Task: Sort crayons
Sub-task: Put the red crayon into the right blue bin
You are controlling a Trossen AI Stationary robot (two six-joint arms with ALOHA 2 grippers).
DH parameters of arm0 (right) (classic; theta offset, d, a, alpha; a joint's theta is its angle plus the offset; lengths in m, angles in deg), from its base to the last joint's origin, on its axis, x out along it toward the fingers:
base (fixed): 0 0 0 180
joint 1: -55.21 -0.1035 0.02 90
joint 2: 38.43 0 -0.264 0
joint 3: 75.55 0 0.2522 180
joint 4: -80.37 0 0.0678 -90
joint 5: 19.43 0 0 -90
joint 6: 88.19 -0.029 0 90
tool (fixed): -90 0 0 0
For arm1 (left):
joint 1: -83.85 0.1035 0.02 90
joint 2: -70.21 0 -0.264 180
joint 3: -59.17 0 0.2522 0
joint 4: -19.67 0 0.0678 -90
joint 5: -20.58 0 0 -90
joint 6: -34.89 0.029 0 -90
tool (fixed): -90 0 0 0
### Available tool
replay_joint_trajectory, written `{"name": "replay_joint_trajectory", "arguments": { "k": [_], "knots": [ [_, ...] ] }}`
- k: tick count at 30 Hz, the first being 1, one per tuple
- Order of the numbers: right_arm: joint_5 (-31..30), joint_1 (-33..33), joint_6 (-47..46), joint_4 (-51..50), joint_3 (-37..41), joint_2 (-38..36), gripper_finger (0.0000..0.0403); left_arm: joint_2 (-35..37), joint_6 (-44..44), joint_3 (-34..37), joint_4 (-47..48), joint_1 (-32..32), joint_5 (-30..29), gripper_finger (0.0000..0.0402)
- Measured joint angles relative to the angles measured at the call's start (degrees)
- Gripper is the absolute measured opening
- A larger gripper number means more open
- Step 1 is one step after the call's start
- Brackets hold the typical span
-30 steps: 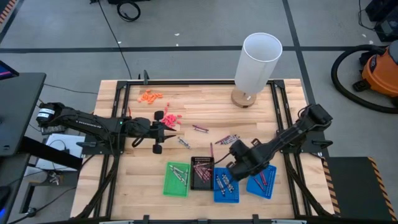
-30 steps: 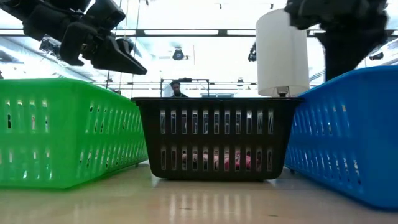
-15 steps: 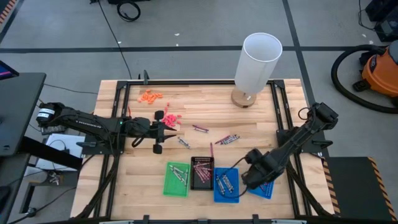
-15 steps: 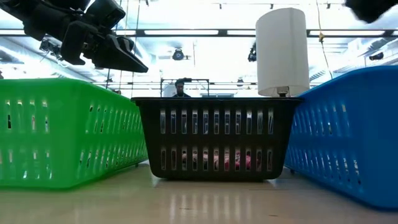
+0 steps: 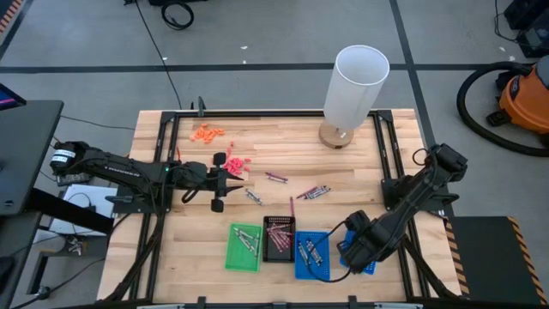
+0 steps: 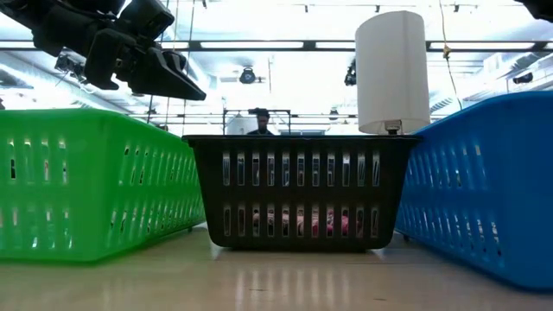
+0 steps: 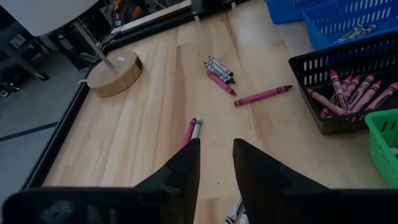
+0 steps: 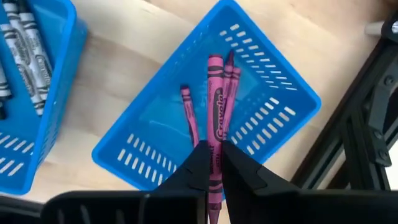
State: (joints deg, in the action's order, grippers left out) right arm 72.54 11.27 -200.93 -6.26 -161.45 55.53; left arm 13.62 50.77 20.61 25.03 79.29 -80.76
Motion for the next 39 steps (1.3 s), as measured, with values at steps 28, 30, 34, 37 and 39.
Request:
{"name": "replay_joint_trajectory", "arguments": {
  "k": [28, 30, 34, 37, 39],
  "knots": [
    [-4.9, -4.7, -9.9, -1.1, 0.0, 16.0, 0.0032, 0.0, 1.3, 0.0, -0.3, 0.7, 0.0, 0.0105],
    [-4.2, -4.7, -10.2, -0.2, 0.0, 17.4, 0.0032, 0.0, 1.3, 0.0, -0.3, 0.6, 0.0, 0.0105],
    [-4.0, -4.7, -10.6, 1.9, 0.0, 19.4, 0.0034, 0.0, 1.3, 0.0, -0.3, 0.6, 0.0, 0.0105],
    [-4.1, -4.7, -11.0, 2.6, 0.0, 20.2, 0.0042, 0.0, 1.3, 0.0, -0.4, 0.6, 0.0, 0.0105],
    [-4.1, -4.7, -11.2, 2.6, 0.0, 20.4, 0.005, 0.0, 1.3, 0.0, -0.4, 0.6, 0.0, 0.0105]
  ]
}}
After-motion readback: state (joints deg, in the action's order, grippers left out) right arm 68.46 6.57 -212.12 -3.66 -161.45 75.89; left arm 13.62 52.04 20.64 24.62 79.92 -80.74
